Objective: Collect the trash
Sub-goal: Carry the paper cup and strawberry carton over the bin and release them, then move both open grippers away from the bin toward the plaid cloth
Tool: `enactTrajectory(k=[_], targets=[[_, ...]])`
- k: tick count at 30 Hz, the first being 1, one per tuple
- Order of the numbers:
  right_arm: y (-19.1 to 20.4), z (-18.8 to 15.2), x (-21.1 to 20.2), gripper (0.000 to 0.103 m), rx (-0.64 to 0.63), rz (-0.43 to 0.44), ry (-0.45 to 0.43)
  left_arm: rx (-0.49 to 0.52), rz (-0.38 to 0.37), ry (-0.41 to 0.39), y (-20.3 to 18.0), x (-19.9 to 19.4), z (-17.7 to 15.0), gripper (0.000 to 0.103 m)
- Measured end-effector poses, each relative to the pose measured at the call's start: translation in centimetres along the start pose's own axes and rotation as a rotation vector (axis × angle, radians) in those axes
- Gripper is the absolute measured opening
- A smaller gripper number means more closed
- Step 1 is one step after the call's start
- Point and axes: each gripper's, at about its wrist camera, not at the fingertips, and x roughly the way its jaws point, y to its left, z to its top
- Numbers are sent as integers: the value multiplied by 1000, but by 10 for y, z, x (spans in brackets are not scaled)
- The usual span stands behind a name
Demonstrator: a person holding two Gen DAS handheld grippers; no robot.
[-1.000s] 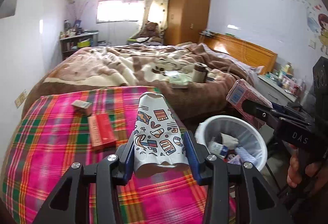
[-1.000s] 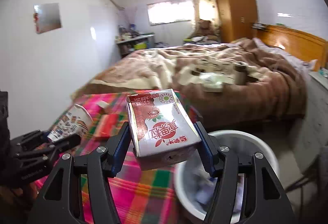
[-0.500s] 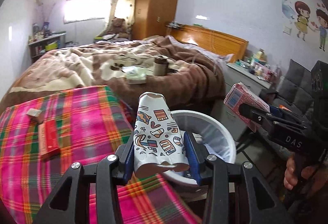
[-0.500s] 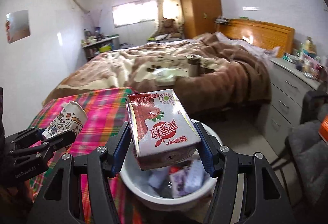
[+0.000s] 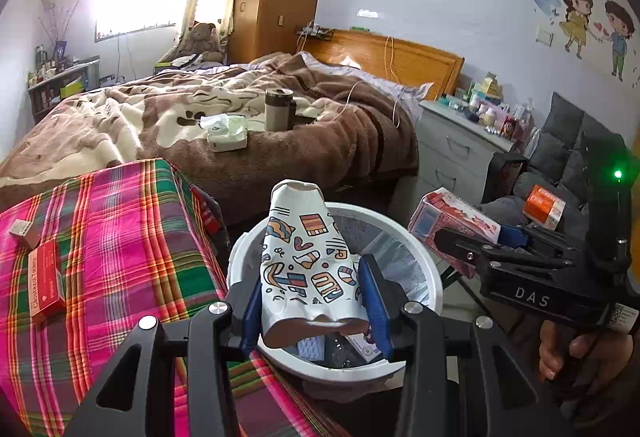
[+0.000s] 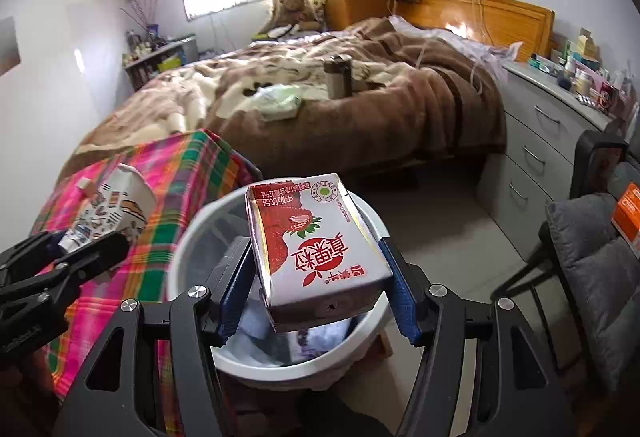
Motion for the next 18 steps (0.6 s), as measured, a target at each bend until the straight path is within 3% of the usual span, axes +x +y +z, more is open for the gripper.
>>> enactTrajectory(k=[6, 10, 13, 16, 18], targets=[[-6, 0, 13, 63, 5, 6, 38, -4, 20, 14, 4, 17, 2, 45], [-5, 1, 20, 63, -1, 4, 63, -7, 27, 12, 5, 20, 5, 61], [-4, 0, 22, 64, -13, -1, 62, -5, 19, 5, 6, 16, 4, 61], [-2, -1, 18, 73, -24, 4, 44, -7, 19, 1, 8, 12, 5, 61], [-1, 0, 14, 74, -25, 9, 32, -11, 25, -6, 10, 7, 5, 61]])
